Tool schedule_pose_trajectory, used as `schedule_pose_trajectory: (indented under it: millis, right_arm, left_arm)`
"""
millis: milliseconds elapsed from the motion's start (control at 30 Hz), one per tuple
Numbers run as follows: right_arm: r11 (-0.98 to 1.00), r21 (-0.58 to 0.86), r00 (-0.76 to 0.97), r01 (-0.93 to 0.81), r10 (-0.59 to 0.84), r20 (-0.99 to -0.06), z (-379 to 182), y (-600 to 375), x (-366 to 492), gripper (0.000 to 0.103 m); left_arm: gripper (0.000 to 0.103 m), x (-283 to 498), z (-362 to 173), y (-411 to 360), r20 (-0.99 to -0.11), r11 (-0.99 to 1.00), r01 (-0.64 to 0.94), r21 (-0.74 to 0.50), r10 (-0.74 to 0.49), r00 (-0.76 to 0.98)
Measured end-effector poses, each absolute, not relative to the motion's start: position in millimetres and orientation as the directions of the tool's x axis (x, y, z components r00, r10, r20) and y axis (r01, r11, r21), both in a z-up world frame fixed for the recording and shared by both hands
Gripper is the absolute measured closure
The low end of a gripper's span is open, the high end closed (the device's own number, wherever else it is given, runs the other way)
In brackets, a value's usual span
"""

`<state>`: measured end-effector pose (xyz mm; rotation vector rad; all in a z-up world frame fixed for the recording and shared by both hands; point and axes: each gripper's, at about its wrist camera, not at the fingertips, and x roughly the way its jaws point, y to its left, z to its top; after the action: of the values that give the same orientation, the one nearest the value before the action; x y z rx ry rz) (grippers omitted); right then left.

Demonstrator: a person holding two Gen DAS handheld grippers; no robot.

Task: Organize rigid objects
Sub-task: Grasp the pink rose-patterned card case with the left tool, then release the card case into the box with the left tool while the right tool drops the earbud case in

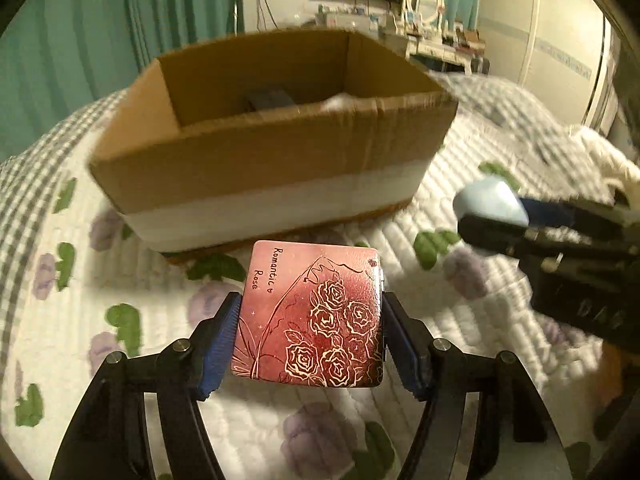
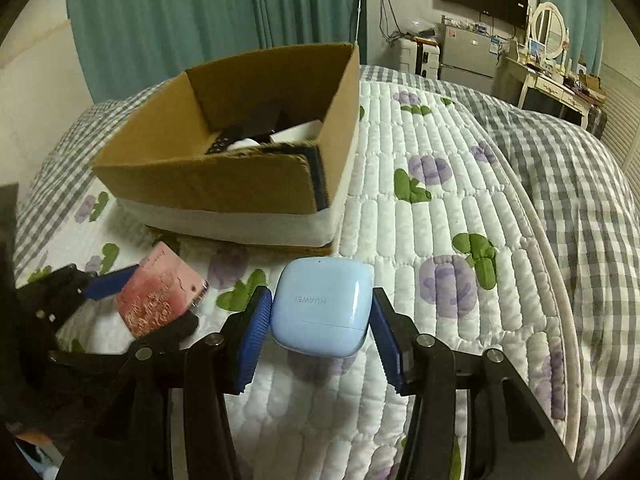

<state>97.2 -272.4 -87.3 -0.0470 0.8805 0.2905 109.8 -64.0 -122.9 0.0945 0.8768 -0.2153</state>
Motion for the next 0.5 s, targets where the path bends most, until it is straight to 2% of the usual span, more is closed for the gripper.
schedule_pose_trajectory:
  millis: [500]
  right_arm:
    - [0.958,0.062,0.705,-0.280,0.249,-0.664,-4.7,-272.6,73.1,0.053]
  left_arm:
    - [0.034,102.0,-18.1,-44.0,-0.638,0.980,0.197,-0.010,-0.158,0.754]
